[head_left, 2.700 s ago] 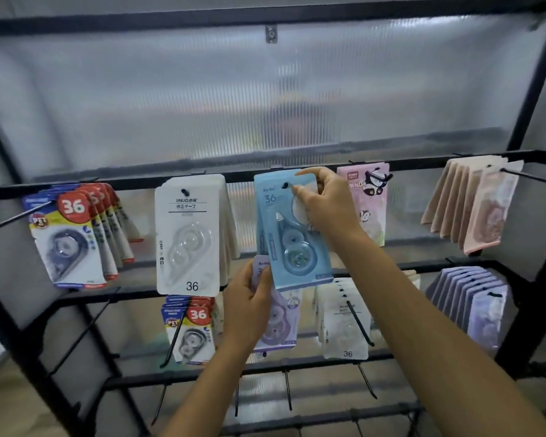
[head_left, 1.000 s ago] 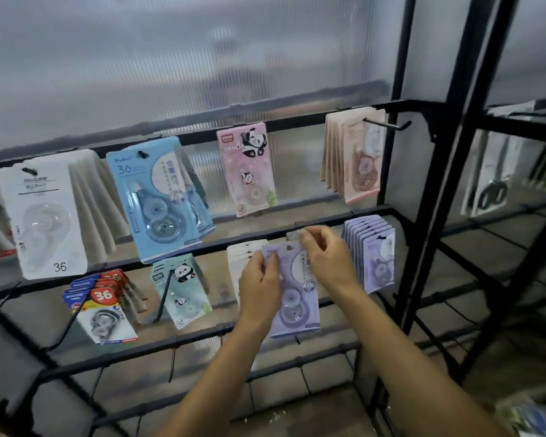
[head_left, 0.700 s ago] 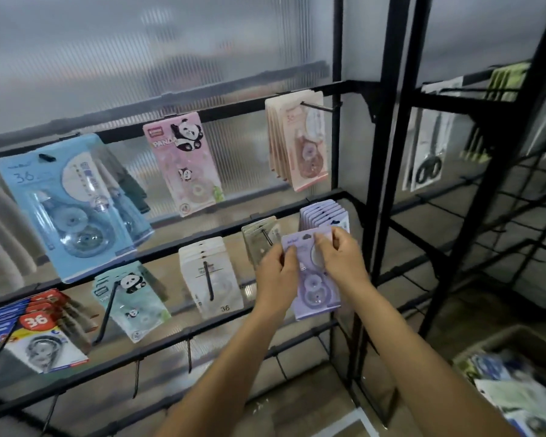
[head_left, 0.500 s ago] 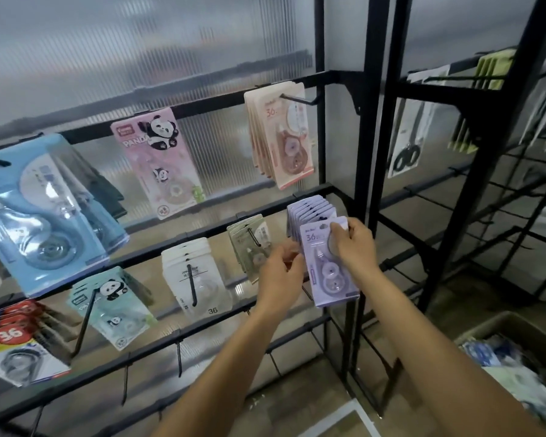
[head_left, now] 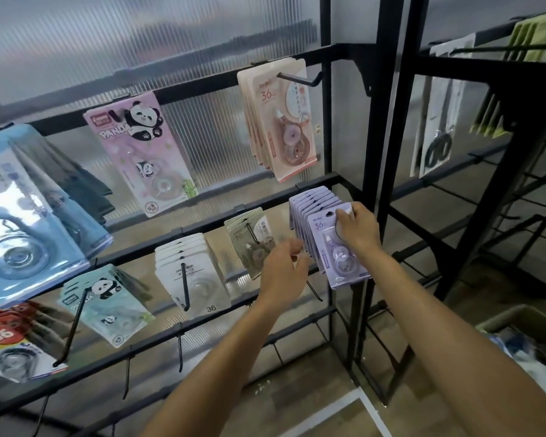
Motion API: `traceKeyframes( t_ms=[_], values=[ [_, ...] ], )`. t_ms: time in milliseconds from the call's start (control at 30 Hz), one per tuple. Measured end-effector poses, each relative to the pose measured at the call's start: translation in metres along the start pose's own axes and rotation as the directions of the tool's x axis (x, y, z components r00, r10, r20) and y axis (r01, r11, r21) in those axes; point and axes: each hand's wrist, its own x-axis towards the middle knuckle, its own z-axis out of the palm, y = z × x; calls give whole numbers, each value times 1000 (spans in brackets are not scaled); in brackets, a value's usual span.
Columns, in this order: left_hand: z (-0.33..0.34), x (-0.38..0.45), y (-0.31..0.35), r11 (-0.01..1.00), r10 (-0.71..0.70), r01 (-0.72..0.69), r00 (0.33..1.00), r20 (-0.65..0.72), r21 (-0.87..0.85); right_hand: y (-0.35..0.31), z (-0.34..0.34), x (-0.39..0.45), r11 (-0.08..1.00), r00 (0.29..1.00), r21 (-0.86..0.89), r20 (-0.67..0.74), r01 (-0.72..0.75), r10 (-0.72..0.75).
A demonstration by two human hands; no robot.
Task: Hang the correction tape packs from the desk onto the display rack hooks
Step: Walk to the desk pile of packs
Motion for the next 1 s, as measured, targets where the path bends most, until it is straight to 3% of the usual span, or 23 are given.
traceKeyframes(
  t_ms=[200,500,600,867,1000],
  values=[
    [3,4,-4,999,18,-18,1000,-7,37,4,5,2,999,1000,38,-1,-13,13],
    [-1,-3,-9,996,45,-44,999,-13,79,9,9,-21,999,993,36,-113,-33,36],
    [-2,-8,-16,994,46,-45,999,-11,101,6,13,-46,998,994,38,-99,55,-51],
    [-29,-55,-59,987,32,-30,999,-9,159,-6,61,-136,942,943,-166,215,292,-255],
    [-69,-108,-105,966,-110,126,991,-81,224,-18,101,-200,902,855,-140,405,408,-323]
  ],
)
